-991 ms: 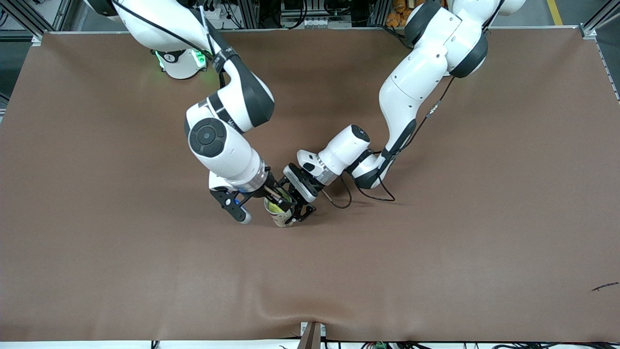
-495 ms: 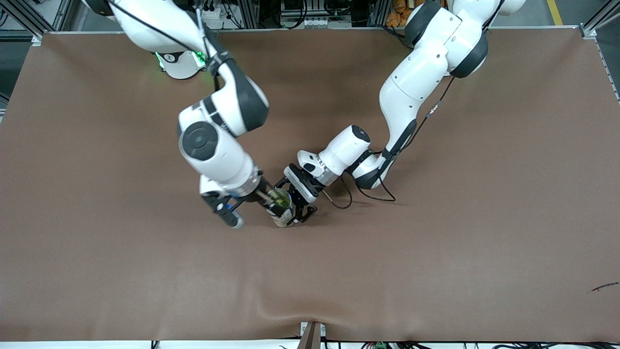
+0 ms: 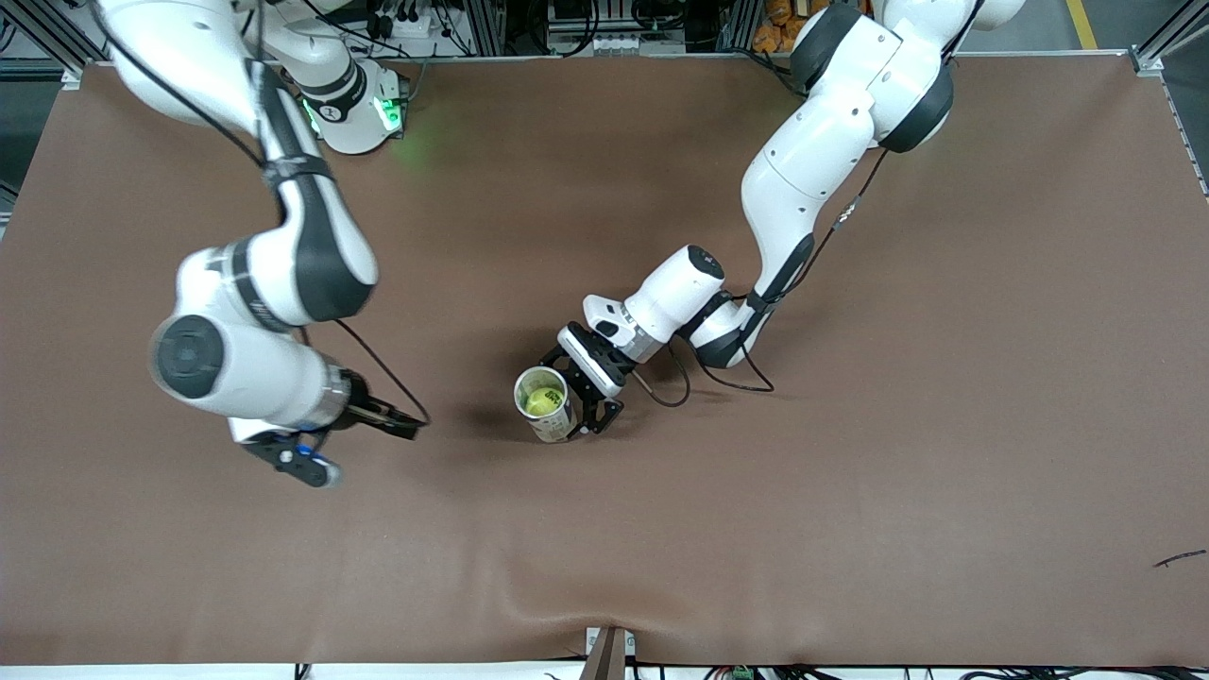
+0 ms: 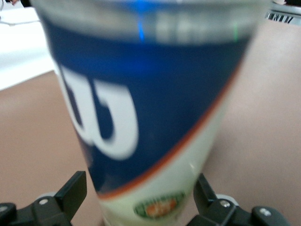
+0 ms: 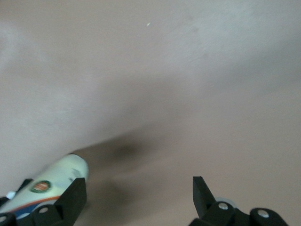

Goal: Insert tennis ball vertically with right arm
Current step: 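Withdraw the right gripper while the left gripper sets the can down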

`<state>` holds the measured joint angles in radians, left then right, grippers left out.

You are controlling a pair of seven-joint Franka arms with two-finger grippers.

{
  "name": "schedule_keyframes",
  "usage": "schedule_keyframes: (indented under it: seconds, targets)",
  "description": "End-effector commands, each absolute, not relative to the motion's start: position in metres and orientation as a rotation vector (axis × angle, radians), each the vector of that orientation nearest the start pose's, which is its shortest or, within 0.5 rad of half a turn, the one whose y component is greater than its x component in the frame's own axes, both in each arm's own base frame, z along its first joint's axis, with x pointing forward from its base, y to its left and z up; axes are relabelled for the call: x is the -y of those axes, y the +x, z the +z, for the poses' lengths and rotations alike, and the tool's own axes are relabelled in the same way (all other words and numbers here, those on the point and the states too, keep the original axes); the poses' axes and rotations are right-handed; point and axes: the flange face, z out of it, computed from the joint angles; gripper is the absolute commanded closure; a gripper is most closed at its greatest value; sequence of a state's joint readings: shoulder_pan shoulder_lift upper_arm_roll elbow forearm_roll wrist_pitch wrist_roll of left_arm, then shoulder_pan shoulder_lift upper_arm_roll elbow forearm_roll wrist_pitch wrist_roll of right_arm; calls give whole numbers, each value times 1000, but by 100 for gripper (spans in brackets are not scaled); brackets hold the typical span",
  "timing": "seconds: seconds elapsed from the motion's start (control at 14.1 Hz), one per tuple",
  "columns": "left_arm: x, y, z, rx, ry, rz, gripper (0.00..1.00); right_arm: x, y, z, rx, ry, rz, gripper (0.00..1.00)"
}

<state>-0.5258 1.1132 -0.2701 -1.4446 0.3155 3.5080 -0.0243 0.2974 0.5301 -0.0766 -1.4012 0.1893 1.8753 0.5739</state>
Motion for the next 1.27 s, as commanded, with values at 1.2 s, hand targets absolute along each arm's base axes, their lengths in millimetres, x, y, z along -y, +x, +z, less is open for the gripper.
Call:
schedule_keyframes:
  seconds: [1.2]
  targets:
    - [392, 537, 129, -1177, -3093, -1225, 0, 66, 537, 646, -110, -3092, 77, 0]
